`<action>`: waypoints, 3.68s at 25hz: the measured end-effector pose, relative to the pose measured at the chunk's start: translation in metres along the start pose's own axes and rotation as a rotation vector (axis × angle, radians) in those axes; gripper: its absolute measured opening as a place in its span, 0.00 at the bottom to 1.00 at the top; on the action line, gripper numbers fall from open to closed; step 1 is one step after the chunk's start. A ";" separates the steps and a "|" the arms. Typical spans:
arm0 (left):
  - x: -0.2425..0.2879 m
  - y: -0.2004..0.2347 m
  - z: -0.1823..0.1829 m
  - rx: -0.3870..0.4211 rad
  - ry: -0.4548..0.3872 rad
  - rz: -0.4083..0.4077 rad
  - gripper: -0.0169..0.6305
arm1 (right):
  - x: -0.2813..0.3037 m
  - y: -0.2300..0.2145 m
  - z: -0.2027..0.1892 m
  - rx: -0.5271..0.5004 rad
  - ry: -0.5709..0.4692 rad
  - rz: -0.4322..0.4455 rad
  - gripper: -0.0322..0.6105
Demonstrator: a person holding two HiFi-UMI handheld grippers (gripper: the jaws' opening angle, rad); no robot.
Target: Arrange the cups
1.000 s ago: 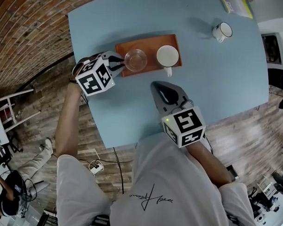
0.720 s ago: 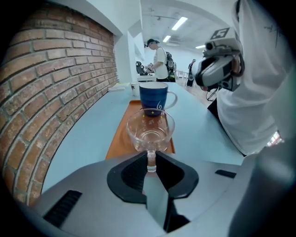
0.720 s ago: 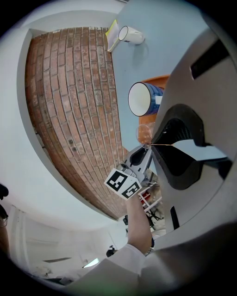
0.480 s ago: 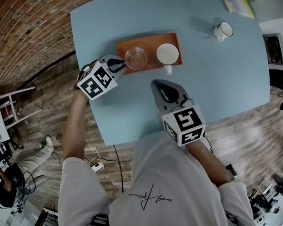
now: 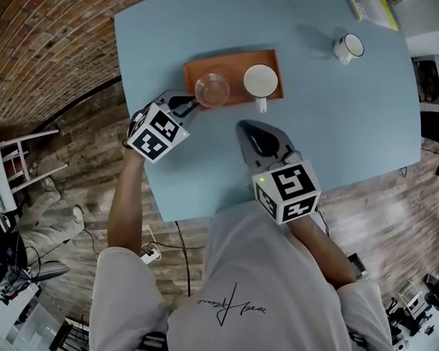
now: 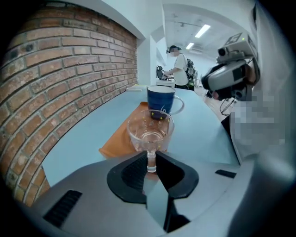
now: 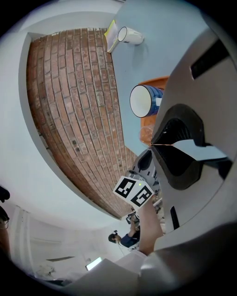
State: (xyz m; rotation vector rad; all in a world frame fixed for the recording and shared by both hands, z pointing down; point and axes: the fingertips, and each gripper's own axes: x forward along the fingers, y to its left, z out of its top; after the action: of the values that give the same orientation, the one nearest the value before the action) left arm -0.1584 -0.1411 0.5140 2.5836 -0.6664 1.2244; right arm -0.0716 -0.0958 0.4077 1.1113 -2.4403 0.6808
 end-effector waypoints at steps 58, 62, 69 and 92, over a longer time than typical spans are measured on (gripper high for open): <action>0.009 -0.026 0.019 -0.845 0.026 0.622 0.11 | -0.032 -0.034 0.002 0.027 -0.022 0.102 0.09; 0.008 -0.025 0.019 -0.863 0.032 0.647 0.11 | -0.032 -0.037 0.003 0.026 -0.016 0.105 0.09; 0.012 -0.026 0.020 -0.907 0.019 0.684 0.11 | -0.035 -0.038 0.000 0.018 -0.008 0.120 0.09; 0.014 -0.022 0.018 -0.898 0.004 0.721 0.11 | -0.033 -0.038 0.005 0.010 -0.022 0.112 0.09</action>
State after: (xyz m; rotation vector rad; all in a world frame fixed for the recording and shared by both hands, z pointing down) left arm -0.1284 -0.1325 0.5136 1.6133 -1.7473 0.7601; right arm -0.0222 -0.1009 0.3966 0.9959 -2.5359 0.7187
